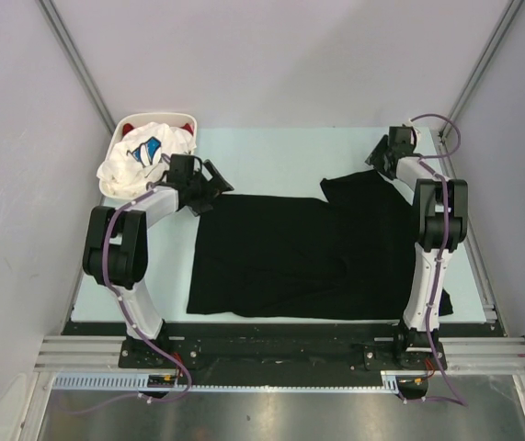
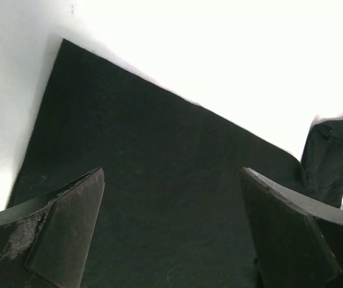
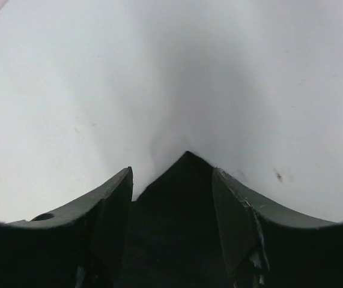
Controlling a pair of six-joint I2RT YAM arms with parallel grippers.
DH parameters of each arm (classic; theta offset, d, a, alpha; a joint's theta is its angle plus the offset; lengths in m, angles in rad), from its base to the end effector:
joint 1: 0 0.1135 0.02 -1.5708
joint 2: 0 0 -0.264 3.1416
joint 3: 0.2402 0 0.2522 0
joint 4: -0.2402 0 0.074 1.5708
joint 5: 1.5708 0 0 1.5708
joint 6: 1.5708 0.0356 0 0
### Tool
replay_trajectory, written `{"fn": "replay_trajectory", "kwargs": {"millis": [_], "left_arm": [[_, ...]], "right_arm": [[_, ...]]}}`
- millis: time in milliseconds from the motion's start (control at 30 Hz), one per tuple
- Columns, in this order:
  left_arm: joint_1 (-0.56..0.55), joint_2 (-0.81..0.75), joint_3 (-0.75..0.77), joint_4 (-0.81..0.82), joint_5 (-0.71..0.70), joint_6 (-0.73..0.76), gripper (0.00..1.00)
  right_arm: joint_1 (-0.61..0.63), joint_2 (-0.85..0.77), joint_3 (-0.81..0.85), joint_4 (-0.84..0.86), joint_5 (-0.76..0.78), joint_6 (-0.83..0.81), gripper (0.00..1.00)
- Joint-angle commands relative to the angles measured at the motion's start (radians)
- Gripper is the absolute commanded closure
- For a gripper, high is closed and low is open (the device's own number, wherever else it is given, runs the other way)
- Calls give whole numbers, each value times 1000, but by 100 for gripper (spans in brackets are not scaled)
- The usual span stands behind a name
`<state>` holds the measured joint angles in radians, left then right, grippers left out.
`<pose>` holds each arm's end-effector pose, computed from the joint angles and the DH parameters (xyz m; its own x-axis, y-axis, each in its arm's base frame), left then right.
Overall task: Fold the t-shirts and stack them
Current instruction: Fold the tshirt
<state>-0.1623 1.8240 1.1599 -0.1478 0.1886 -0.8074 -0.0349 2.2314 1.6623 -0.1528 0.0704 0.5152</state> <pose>0.3848 -0.0698 0.1863 -0.7017 -0.6042 -0.3775 -0.3196 0.7405 -0.5912 0.5025 -0.0201 0.1681 -0.5315 0.5103 -0.6760 0.4016 0.8545 0.3294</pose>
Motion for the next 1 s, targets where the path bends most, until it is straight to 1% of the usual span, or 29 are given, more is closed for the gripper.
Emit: {"fn": "replay_trajectory", "kwargs": {"millis": [0, 100, 367, 433, 967], "left_arm": [[27, 12, 26, 14, 18, 31, 1], [36, 17, 14, 20, 25, 30, 2], [46, 15, 1, 28, 38, 28, 2], [44, 17, 1, 30, 43, 28, 2], [47, 20, 1, 28, 49, 25, 3]], "right_arm": [[24, 13, 88, -14, -12, -32, 41], [29, 10, 90, -36, 8, -34, 42], [30, -42, 31, -53, 43, -49, 46], [29, -49, 25, -67, 55, -50, 49], [9, -95, -48, -88, 71, -44, 52]]}}
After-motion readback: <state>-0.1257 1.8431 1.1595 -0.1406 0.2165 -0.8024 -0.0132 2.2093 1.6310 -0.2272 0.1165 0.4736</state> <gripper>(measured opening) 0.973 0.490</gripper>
